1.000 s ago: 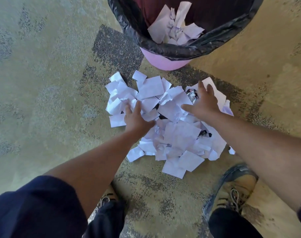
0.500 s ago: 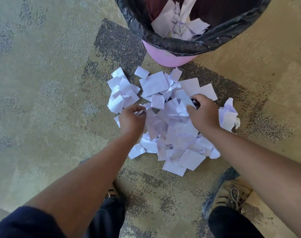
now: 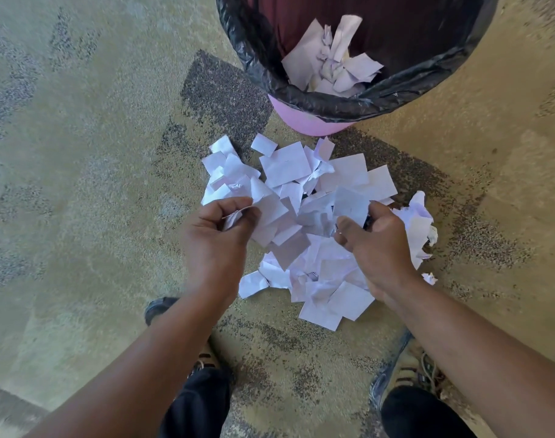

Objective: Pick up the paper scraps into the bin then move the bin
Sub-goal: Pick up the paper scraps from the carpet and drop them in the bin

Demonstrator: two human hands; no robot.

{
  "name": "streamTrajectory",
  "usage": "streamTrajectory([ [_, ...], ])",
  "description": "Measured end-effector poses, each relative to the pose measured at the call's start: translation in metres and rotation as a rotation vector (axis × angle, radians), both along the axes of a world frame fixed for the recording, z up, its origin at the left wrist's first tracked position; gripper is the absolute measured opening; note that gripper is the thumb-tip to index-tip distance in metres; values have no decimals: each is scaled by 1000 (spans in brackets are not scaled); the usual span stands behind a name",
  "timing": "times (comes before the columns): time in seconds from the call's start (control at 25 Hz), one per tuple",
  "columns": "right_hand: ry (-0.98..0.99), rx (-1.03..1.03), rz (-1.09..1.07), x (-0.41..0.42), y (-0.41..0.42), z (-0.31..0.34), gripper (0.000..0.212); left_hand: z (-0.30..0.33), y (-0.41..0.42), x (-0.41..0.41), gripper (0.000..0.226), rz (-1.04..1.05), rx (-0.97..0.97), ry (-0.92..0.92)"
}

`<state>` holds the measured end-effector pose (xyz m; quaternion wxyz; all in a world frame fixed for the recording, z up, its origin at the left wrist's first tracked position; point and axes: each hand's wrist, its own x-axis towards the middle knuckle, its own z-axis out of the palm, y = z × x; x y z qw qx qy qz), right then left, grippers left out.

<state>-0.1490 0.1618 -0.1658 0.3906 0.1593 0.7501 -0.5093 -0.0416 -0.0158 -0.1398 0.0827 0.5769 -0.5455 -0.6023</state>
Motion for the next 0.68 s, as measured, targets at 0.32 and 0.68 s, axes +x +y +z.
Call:
streamTrajectory([
  [0.32, -158, -130, -246, 3, -16, 20, 18, 17, 12, -14, 16, -11, -32, -11],
  [0.68, -371, -417, -472, 0, -29, 89, 24, 79, 7, -30, 16, 217, 431, 328],
])
